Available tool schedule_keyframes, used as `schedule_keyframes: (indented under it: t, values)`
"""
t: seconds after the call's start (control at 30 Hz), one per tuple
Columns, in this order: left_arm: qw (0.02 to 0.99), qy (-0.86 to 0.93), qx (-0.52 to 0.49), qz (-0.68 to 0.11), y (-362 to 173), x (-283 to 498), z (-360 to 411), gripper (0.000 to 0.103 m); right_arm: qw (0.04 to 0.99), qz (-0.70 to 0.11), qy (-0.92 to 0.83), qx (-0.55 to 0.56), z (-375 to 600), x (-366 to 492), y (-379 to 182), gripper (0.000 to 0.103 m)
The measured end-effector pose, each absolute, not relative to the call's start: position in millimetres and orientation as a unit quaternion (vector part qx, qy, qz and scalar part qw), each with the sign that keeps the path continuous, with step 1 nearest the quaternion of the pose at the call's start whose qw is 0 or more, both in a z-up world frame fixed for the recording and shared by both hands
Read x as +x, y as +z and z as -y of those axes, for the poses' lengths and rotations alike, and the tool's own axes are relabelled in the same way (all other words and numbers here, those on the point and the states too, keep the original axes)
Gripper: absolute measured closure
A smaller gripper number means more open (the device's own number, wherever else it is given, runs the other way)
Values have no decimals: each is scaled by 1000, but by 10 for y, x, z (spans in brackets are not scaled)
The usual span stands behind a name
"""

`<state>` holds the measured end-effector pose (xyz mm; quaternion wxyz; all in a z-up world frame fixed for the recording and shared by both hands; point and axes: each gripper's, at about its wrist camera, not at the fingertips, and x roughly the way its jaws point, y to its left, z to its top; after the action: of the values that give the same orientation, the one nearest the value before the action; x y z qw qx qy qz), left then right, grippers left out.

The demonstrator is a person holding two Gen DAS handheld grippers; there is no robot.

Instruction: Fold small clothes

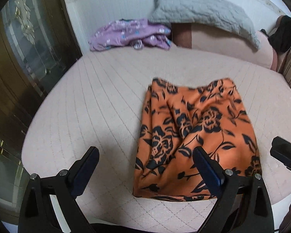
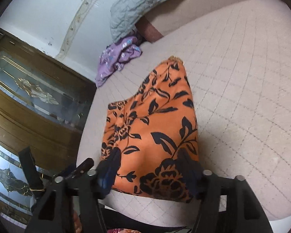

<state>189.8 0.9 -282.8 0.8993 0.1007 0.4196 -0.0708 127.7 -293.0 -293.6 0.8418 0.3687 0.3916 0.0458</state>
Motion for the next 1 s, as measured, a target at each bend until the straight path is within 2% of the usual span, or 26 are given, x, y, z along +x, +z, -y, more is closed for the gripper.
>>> schedule_keyframes:
  t: [0.13, 0.43, 1.0]
  values:
    - [910, -74, 102, -394, -2616, 1822, -64, 6, 846, -390, 44, 361, 2948, 1253, -2838, 38]
    - [918, -77, 96, -376, -2495, 1807, -137, 6, 850, -388, 49, 352, 2892, 1222, -2757, 38]
    - [906, -72, 86, -407, -2750, 2051, -217, 6, 842, -399, 36, 362, 2996, 1302, -2924, 38]
